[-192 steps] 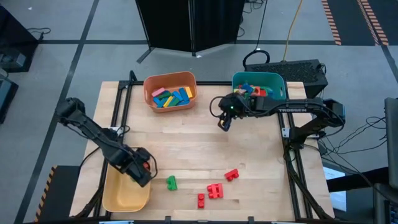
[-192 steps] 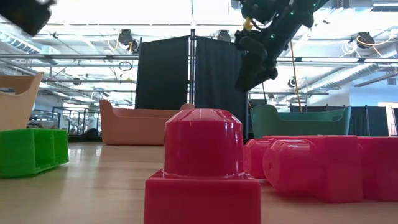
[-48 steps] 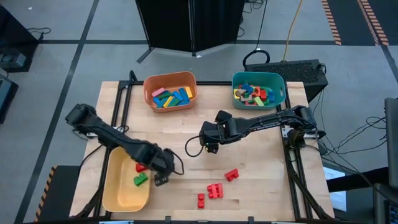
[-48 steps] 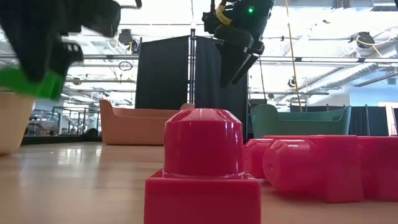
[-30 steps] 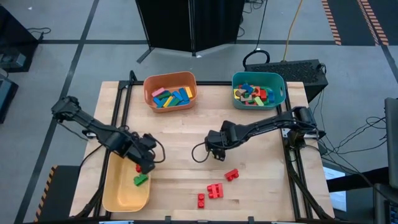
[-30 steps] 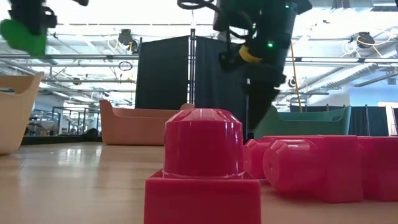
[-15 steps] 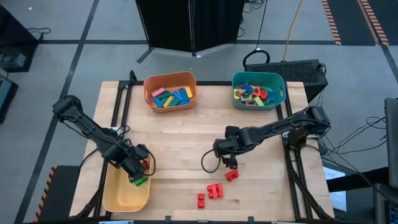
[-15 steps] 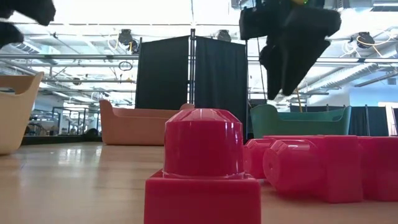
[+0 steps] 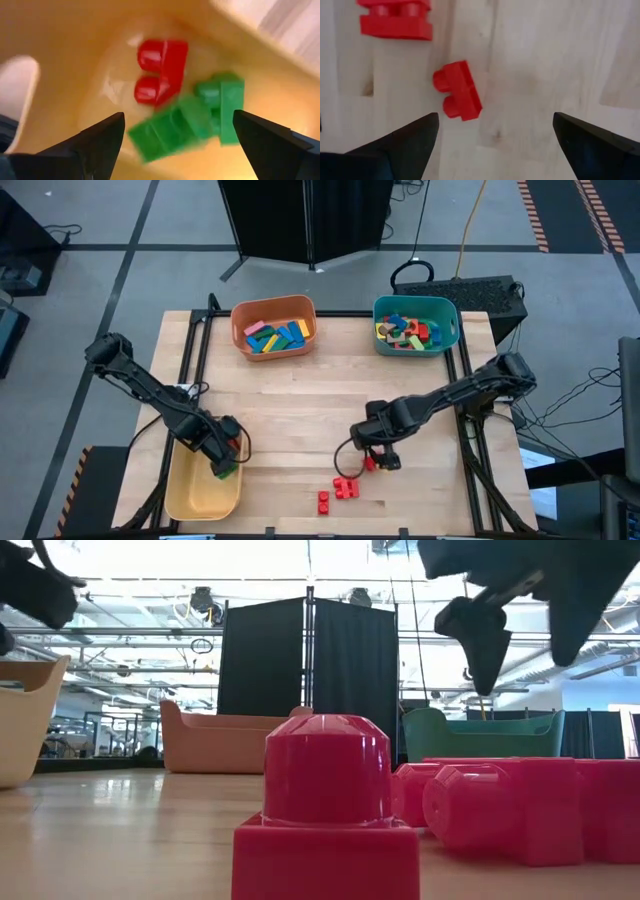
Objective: Sort blocks by size
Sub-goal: Put the green game piece into the yellow bin, then put the red game piece into the yellow bin
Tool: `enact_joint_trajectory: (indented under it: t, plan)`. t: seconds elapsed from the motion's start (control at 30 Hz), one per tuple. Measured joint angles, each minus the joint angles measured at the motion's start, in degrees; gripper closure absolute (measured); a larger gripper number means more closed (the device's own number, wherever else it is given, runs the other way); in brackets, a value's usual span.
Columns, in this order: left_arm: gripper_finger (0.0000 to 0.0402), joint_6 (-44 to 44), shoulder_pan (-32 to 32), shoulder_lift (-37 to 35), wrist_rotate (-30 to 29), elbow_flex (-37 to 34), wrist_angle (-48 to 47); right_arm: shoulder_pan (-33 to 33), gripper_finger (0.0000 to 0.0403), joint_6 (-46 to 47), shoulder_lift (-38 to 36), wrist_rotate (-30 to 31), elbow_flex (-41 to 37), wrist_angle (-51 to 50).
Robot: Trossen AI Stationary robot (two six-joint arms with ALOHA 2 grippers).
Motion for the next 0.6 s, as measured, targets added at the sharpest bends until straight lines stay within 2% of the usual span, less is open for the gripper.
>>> enact_joint_trajectory:
  t: [0.2, 0.4, 0.5, 0.6]
  plan:
    - [0.0035, 2.33, 0.08, 0.0, 5.47, -0.02, -0.28, 2.28, 0.0023, -3.52, 1.85, -1.1, 0.0, 3.13]
    - [0.0034, -1.1, 0.21, 0.0, 6.58, 2.0, -1.43, 3.12, 0.0027, -5.82, 7.57, -1.11, 0.0, 6.58]
    - [0.0036, -2.23, 0.19, 0.0, 6.57, 4.29, -3.94, 3.18, 0.0045, -5.84, 9.65, -1.28, 0.0, 5.98]
    - [0.0047, -2.75, 0.19, 0.0, 6.37, 7.72, -8.46, 3.19, 0.0083, -5.84, 10.62, -1.36, 0.0, 5.97]
